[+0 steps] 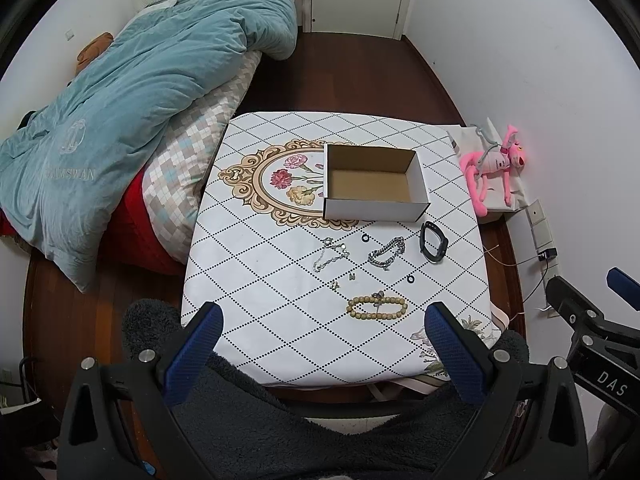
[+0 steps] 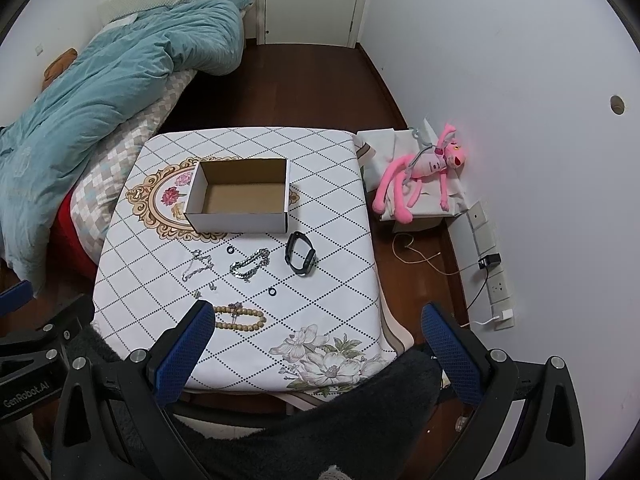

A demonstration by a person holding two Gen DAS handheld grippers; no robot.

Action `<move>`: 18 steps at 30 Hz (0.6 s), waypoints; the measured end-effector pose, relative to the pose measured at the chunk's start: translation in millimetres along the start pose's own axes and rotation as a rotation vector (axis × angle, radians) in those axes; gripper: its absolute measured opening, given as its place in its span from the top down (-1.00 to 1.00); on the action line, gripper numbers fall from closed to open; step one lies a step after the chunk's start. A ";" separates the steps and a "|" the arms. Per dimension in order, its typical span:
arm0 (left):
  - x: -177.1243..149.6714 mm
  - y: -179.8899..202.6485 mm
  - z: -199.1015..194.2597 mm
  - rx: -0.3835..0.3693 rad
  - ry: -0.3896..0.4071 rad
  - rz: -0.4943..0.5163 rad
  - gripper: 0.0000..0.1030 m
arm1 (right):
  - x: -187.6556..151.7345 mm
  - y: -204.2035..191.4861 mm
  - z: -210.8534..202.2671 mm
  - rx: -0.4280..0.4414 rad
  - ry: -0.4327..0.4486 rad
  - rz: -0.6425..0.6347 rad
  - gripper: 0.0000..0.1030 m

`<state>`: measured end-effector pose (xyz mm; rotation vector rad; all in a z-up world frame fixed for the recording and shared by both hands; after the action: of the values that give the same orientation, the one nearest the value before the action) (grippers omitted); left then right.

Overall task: Organize jewelry
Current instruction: 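Lower the left gripper onto the wooden bead bracelet and close it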

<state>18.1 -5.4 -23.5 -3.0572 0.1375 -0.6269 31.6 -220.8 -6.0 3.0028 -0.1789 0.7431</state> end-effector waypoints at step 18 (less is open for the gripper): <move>3.0 0.6 -3.5 0.002 0.007 0.000 -1.00 | 1.0 0.2 -2.8 0.001 0.006 0.004 -1.00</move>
<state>19.5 -6.3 -19.1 -3.0531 0.1369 -0.6376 31.2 -220.9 -3.1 3.0019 -0.1837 0.7530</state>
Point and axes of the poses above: each gripper's, at about its wrist camera, not at the fingertips, and z roughly the way its jaws point, y to its right, x to its top, the point moved 5 cm from there along z, roughly the way its jaws point, and after that the axes turned 12 degrees about z, right-handed, at the moved point
